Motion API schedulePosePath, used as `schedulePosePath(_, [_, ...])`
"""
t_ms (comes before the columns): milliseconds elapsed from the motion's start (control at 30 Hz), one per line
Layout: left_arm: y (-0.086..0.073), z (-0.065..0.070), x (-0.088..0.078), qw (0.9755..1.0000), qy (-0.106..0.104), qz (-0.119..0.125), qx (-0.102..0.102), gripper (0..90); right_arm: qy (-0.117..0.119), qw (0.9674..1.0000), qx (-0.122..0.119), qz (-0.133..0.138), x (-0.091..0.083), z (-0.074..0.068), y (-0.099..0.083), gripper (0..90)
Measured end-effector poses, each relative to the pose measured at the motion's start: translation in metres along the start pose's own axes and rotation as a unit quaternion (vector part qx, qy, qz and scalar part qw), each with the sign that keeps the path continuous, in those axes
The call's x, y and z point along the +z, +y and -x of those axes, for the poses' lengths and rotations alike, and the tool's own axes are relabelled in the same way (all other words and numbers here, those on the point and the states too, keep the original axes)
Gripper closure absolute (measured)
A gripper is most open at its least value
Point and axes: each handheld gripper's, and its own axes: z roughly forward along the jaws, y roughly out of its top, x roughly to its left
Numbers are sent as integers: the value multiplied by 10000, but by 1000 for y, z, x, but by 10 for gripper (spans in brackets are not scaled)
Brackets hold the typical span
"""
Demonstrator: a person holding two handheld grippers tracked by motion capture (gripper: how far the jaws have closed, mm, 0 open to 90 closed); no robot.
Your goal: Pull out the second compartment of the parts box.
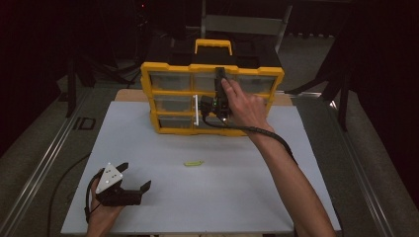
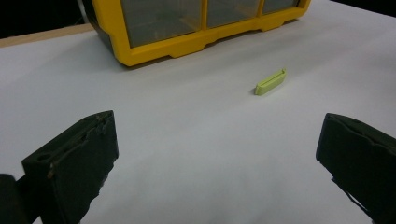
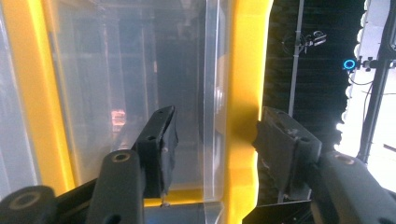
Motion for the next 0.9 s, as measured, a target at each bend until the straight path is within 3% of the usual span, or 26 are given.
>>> schedulePosePath(300, [0, 0, 0, 10000, 16, -27, -2, 1, -263, 9995, -108, -109, 0, 3, -5, 559])
schedulePosePath(467, [0, 0, 0, 10000, 23, -31, 10, 1, -268, 9993, -207, -127, 0, 1, -5, 605])
schedulePosePath(900, [-1, -1, 0, 10000, 27, -26, -11, 1, -302, 9994, -155, -104, -5, 2, -5, 606])
